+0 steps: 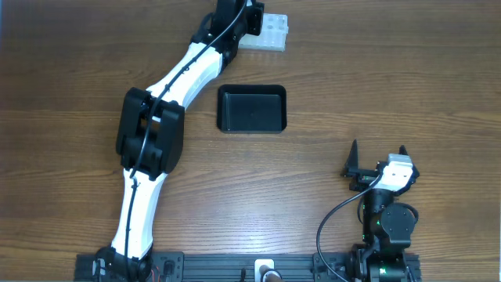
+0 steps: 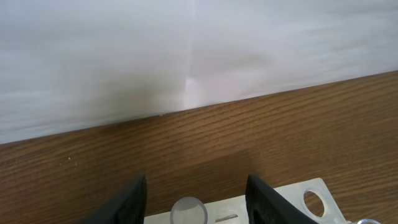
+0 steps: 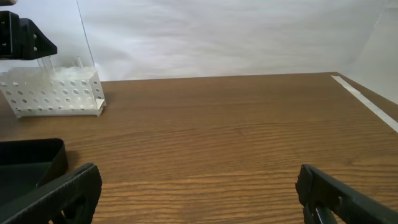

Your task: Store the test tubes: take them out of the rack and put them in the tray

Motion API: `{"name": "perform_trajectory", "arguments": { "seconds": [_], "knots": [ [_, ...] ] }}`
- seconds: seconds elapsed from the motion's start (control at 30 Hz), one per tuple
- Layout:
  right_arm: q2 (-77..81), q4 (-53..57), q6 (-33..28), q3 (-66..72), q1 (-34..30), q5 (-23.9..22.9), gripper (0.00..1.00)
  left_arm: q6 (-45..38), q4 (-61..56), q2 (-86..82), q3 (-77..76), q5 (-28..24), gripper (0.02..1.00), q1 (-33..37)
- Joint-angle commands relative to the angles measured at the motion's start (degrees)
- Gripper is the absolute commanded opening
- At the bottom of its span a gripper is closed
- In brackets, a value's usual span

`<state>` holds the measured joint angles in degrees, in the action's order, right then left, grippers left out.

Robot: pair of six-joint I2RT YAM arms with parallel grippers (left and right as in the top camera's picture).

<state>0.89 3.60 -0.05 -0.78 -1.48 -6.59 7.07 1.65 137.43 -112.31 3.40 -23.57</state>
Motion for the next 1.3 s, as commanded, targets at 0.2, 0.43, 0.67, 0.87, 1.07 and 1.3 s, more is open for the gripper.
{"name": "perform_trajectory", "arguments": {
  "seconds": [0.2,0.43,0.67,0.87,1.07,1.3],
  "knots": [
    [-0.59,-0.11,-0.24,0.5,-0.37,-0.55,0.991,-0.2,0.07,1.27,-2.54,0.7,0.496,0.61],
    [-0.59,-0.09,-0.24,0.48,-0.37,-0.55,0.991,0.55,0.07,1.27,-3.98,0.7,0.496,0.87],
    [-0.59,-0.09,-0.24,0.5,-0.37,-0.55,0.991,0.87,2.45,1.27,-3.98,1.44,0.494,0.98],
    [-0.59,-0.11,-0.24,0.5,-0.37,-0.55,0.991,0.87,3.08,1.27,-3.96,1.86,0.481,0.85],
    [-0.59,-0.11,-0.24,0.5,-0.37,-0.55,0.991,0.87,4.2,1.31,-3.96,2.03,0.47,0.81],
    [-0.59,-0.09,-0.24,0.5,-0.37,-0.55,0.989,0.81,4.96,1.46,-3.96,3.02,0.465,-0.11]
  ]
}}
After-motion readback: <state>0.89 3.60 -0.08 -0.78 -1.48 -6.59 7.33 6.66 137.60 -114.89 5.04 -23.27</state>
